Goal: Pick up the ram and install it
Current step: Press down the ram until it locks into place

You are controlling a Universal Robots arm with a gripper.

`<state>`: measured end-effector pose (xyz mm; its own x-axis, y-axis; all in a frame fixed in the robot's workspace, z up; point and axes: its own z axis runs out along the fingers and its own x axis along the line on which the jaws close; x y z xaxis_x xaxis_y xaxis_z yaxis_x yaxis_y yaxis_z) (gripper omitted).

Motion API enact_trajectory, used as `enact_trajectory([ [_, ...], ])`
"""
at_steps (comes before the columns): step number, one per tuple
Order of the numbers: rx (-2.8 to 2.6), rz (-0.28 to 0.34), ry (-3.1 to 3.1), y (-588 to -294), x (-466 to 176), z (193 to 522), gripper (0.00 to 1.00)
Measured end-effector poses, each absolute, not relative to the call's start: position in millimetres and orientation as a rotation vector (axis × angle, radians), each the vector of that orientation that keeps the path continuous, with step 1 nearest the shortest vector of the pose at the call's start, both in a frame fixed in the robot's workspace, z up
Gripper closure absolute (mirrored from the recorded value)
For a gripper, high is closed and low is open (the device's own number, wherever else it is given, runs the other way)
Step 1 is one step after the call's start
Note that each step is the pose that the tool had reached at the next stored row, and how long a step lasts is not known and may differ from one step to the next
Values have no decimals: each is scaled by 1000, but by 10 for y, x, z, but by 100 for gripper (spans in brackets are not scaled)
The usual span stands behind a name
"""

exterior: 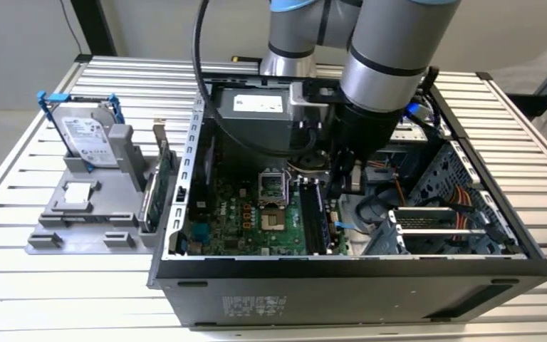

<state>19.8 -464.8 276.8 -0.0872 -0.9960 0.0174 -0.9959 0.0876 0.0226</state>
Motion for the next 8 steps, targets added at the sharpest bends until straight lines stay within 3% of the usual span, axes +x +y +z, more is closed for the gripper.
enact_trajectory([
  [8, 2103, -8, -2296, -4648, 198, 3103, 100],
])
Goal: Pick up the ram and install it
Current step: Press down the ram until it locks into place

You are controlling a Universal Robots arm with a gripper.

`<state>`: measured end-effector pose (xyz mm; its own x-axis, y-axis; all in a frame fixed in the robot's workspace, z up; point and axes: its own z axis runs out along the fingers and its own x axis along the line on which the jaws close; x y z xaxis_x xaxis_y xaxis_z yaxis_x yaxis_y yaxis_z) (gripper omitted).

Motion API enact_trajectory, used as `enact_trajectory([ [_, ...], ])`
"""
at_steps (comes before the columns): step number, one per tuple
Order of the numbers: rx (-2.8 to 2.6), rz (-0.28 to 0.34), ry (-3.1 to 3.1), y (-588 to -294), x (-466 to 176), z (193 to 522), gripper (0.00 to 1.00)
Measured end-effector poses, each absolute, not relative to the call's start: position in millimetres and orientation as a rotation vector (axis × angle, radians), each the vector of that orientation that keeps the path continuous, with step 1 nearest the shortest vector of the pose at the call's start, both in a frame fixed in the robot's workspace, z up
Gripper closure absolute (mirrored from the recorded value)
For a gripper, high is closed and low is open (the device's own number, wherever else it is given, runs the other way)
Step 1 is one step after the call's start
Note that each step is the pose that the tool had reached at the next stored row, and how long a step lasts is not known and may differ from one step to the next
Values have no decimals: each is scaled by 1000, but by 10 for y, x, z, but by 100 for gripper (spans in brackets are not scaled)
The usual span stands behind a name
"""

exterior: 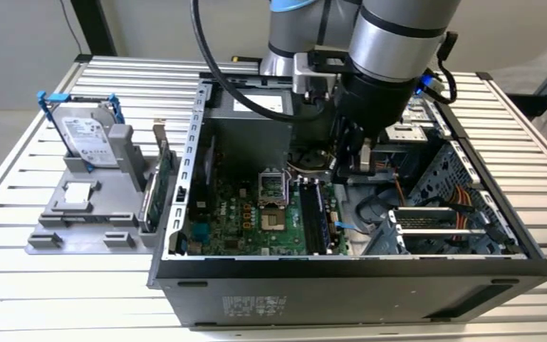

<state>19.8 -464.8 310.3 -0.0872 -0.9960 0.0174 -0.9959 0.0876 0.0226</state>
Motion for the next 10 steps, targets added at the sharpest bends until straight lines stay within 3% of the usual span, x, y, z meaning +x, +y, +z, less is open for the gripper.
enact_trajectory([
  [10, 2103, -8, -2296, -4648, 198, 3117, 100],
])
